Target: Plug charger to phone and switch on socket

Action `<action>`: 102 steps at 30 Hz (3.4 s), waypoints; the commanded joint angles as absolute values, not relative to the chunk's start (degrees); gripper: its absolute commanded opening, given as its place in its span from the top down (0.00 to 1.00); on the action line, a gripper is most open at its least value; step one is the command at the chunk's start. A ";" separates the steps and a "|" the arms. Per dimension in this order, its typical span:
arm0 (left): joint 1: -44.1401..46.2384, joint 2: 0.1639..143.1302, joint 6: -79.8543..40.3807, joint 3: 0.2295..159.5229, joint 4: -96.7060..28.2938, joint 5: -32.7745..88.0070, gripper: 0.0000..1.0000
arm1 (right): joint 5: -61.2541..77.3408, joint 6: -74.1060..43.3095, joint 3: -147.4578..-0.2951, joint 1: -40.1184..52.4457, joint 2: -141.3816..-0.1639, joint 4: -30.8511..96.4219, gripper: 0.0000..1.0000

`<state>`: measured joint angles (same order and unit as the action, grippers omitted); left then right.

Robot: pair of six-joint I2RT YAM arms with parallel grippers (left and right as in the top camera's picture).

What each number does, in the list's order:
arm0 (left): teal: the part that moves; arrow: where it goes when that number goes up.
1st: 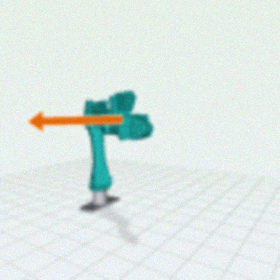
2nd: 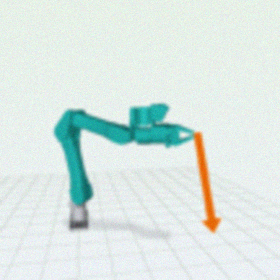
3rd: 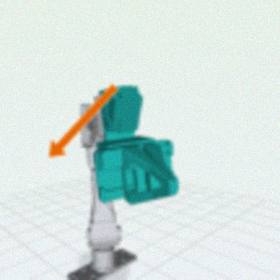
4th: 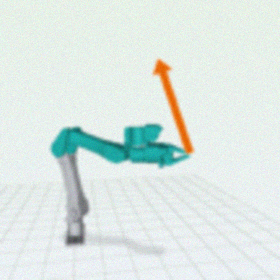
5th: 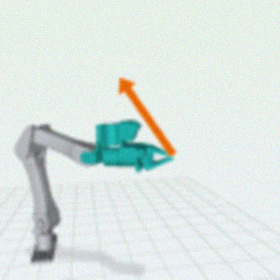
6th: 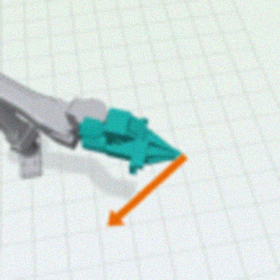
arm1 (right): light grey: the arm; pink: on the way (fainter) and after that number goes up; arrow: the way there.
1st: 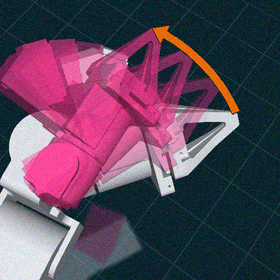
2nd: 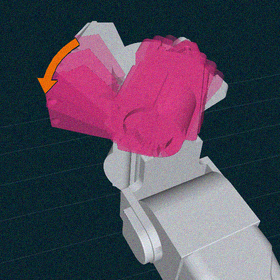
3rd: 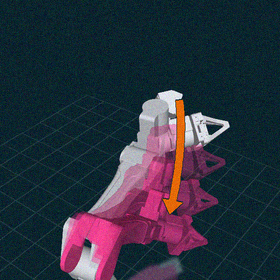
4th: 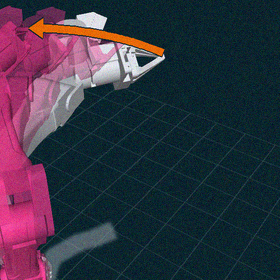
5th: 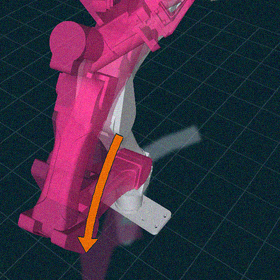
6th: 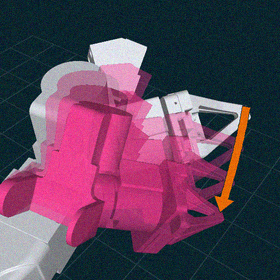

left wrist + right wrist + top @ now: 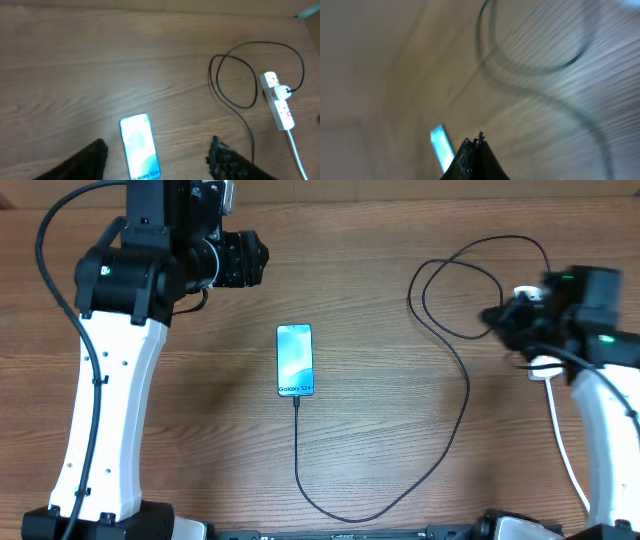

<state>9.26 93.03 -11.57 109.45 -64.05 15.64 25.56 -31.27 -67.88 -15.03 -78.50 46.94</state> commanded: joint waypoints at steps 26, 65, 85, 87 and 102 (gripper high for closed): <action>9.04 93.62 -14.44 109.60 -67.70 16.16 0.00 | 44.66 -35.57 -69.30 -43.16 -113.95 19.25 0.96; 9.04 93.65 -14.44 109.60 -67.29 16.56 0.00 | 45.95 -35.20 -68.58 -38.74 -119.94 16.03 0.96; 9.04 93.65 -14.39 109.60 -67.29 16.45 0.00 | 44.60 -29.69 -71.13 -43.38 -113.34 26.76 0.96; 9.04 93.65 -14.37 109.60 -67.29 16.32 0.00 | 44.42 -27.31 -72.05 -45.67 -106.02 30.61 0.96; 9.04 93.65 -14.39 109.60 -67.29 16.32 0.00 | 34.06 -8.47 -72.51 -23.49 -57.10 50.74 0.78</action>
